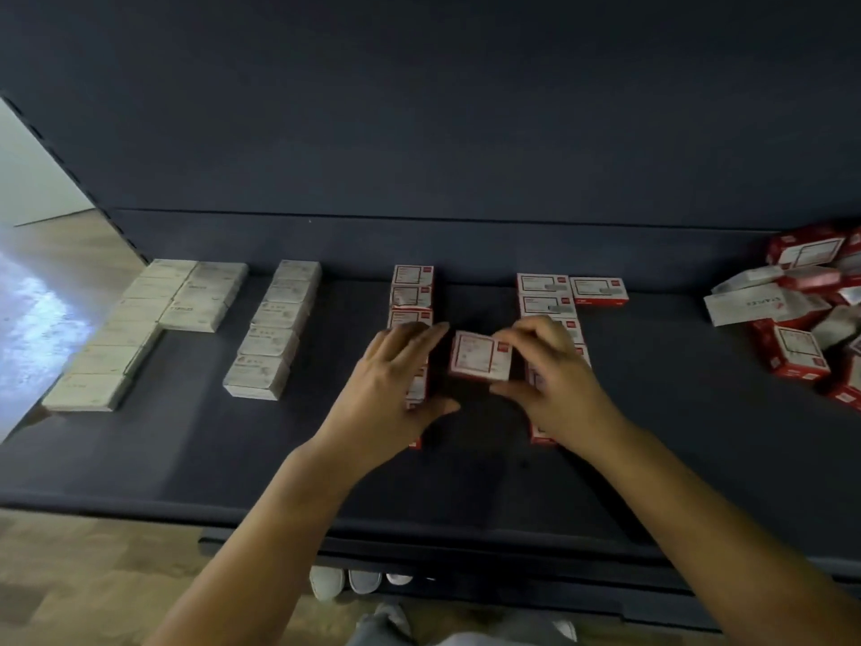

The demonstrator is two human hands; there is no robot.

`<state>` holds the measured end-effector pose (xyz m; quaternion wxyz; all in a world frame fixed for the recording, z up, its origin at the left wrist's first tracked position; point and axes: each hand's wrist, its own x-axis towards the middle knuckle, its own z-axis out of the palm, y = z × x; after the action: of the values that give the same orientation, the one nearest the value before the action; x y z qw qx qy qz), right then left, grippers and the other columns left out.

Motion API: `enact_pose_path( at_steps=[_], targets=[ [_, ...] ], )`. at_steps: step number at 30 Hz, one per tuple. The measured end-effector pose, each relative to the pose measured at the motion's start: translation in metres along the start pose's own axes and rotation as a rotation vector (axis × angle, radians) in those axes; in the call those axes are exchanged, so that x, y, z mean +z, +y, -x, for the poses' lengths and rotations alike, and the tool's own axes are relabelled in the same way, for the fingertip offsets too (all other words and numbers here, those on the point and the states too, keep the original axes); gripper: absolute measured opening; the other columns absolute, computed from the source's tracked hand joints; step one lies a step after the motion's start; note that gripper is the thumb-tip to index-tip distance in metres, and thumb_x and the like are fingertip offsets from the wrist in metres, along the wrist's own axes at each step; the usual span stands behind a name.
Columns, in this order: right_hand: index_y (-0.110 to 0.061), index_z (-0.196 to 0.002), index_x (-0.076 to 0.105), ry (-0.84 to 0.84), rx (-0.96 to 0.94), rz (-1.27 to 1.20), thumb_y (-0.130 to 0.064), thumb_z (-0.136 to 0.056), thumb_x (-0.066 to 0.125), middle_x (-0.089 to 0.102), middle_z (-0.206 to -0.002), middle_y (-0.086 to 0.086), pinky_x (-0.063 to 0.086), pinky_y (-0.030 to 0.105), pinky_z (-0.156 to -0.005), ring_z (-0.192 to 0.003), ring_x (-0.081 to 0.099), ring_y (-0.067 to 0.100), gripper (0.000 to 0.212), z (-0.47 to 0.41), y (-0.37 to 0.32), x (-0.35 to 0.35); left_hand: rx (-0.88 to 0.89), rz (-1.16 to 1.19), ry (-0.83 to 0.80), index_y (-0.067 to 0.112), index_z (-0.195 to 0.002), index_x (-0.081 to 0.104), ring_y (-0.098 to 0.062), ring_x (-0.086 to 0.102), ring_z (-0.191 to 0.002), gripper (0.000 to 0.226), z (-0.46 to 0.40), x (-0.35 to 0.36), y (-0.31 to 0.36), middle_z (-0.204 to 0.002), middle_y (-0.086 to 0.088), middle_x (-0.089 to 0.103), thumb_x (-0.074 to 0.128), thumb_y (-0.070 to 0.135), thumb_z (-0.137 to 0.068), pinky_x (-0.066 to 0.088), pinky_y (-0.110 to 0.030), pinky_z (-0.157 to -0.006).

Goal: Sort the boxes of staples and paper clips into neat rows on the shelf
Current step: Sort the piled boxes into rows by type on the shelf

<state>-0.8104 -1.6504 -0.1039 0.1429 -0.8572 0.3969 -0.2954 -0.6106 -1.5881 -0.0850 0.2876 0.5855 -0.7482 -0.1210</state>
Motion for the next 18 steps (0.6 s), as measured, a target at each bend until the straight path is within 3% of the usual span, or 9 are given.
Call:
enact_pose_path(
  at_steps=[2,5,8,18],
  targets=[
    [0.001,-0.117,0.057,0.009,0.134,0.004,-0.006,-0.071,0.076,0.05,-0.111,0.019,0.047,0.039,-0.091,-0.104,0.049,0.026,0.051,-0.022,0.002,0.006,-0.069,-0.016,-0.035,0.015,-0.137,0.044,-0.019,0.036,-0.126,0.062,-0.002,-0.006,-0.018,-0.136,-0.004,0.044,0.069,0.029,-0.082,0.028,-0.025,-0.101],
    [-0.005,-0.133,0.046,0.0,0.329,0.028,-0.008,-0.082,0.067,0.04,-0.129,0.012,0.028,0.02,-0.102,-0.121,0.041,0.023,0.055,-0.056,0.003,0.016,-0.091,-0.035,-0.105,0.012,-0.13,0.053,-0.021,0.041,-0.124,0.045,0.002,-0.006,-0.038,-0.135,-0.003,0.047,0.063,0.024,-0.087,0.032,-0.023,-0.098],
    [-0.008,-0.138,0.039,-0.065,0.405,0.103,-0.01,-0.087,0.061,0.037,-0.135,0.012,0.028,0.023,-0.103,-0.125,0.039,0.024,0.056,-0.082,0.005,0.029,-0.027,-0.018,-0.129,0.01,-0.125,0.058,-0.02,0.042,-0.121,0.039,0.001,-0.007,-0.051,-0.13,-0.003,0.051,0.063,0.021,-0.087,0.035,-0.023,-0.099],
    [-0.008,-0.118,0.055,-0.051,0.564,0.144,-0.015,-0.088,0.059,0.048,-0.123,0.013,0.035,0.026,-0.09,-0.111,0.048,0.025,0.031,-0.119,0.012,0.058,0.113,-0.101,-0.253,0.022,-0.132,0.051,-0.011,0.031,-0.129,0.04,-0.006,-0.013,-0.069,-0.141,0.006,0.039,0.052,0.032,-0.093,0.031,-0.021,-0.105]
  ],
)
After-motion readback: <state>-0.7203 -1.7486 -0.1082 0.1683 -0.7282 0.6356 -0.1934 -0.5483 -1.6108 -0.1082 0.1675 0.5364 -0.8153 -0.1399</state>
